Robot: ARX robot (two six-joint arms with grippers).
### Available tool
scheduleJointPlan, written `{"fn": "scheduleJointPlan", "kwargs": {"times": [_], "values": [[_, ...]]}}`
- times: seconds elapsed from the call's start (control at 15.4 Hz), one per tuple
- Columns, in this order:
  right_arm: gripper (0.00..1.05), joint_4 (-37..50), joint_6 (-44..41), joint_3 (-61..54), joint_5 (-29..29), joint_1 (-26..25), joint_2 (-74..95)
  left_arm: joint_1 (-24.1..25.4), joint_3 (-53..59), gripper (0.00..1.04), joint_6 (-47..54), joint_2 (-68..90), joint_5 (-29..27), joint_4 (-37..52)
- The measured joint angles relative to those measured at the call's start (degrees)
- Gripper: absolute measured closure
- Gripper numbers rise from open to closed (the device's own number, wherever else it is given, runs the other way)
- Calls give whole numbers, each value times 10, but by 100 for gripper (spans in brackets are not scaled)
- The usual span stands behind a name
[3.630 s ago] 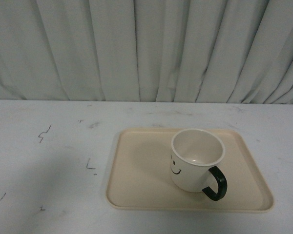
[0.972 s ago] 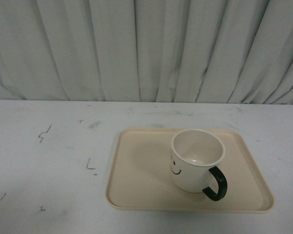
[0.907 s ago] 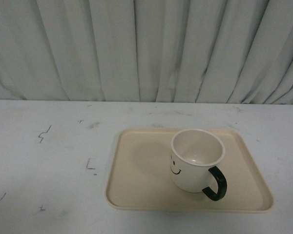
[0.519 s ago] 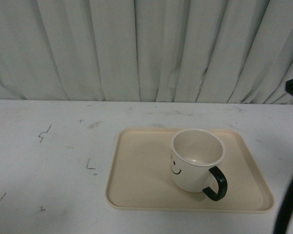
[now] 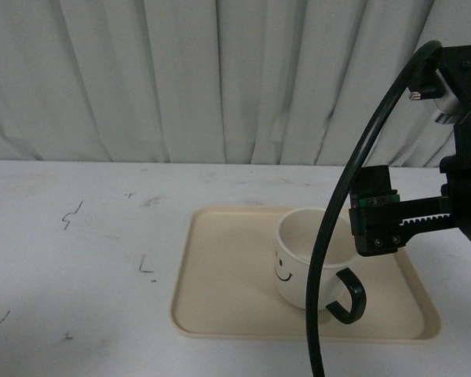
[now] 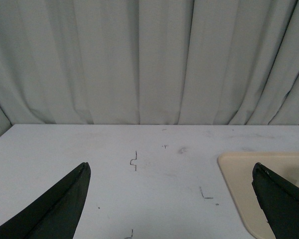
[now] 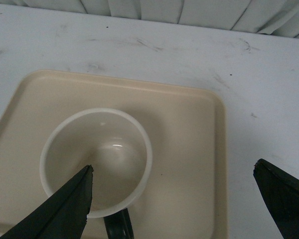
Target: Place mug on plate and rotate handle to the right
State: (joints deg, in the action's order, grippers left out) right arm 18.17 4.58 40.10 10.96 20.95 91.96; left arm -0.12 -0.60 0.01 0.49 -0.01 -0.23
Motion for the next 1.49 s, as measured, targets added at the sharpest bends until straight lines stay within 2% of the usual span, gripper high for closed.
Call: {"fn": "scheduleJointPlan", "kwargs": {"times": [0.39,0.71,0.97,1.1,1.3,1.49], "values": [[6,75,91,11,-51,-3,83,0,0,7,0,0,0,0],[6,100,160,28,-60,-12,123,0,0,7,0,0,0,0],[7,93,185,47,-45,-11,164,0,0,7,0,0,0,0],[27,83,188,65,-36,-11,173,0,0,7,0,0,0,0],[65,64,189,80,-25,-11,194,0,0,7,0,0,0,0],[99,50,183,87,-14,-11,194,0,0,7,0,0,0,0]]}}
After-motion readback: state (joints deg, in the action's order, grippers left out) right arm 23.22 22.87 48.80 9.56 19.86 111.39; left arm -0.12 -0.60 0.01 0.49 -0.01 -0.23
